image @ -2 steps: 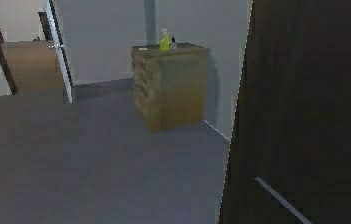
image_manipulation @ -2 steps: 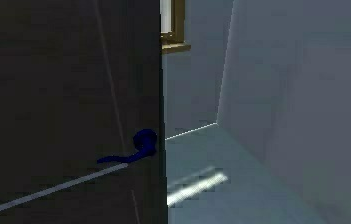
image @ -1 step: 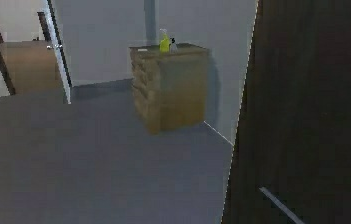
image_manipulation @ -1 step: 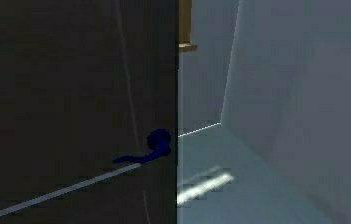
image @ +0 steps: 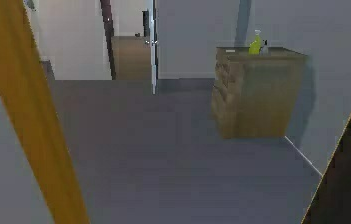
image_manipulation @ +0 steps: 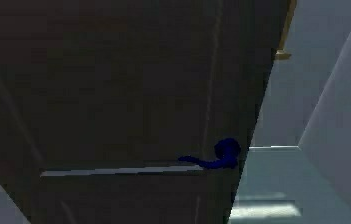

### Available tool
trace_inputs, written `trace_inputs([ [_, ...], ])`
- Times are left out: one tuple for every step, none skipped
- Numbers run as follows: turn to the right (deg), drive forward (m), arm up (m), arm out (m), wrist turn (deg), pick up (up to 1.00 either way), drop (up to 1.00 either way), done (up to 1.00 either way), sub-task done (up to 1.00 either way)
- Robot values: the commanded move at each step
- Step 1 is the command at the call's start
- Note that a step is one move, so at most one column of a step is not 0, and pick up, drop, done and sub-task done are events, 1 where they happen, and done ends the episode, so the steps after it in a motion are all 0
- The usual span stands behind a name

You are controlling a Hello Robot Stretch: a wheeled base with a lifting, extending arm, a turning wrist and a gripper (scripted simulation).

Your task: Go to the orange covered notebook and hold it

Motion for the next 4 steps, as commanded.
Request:
trace_inputs([
  [0.0, 0.60, 0.00, 0.00, 0.0, 0.00, 0.00, 0.00, 0.00],
  [-15.0, 0.00, 0.00, 0.00, 0.0, 0.00, 0.00, 0.00, 0.00],
  [0.0, 1.00, 0.00, 0.00, 0.0, 0.00, 0.00, 0.00, 0.00],
  [0.0, 1.00, 0.00, 0.00, 0.0, 0.00, 0.00, 0.00, 0.00],
])
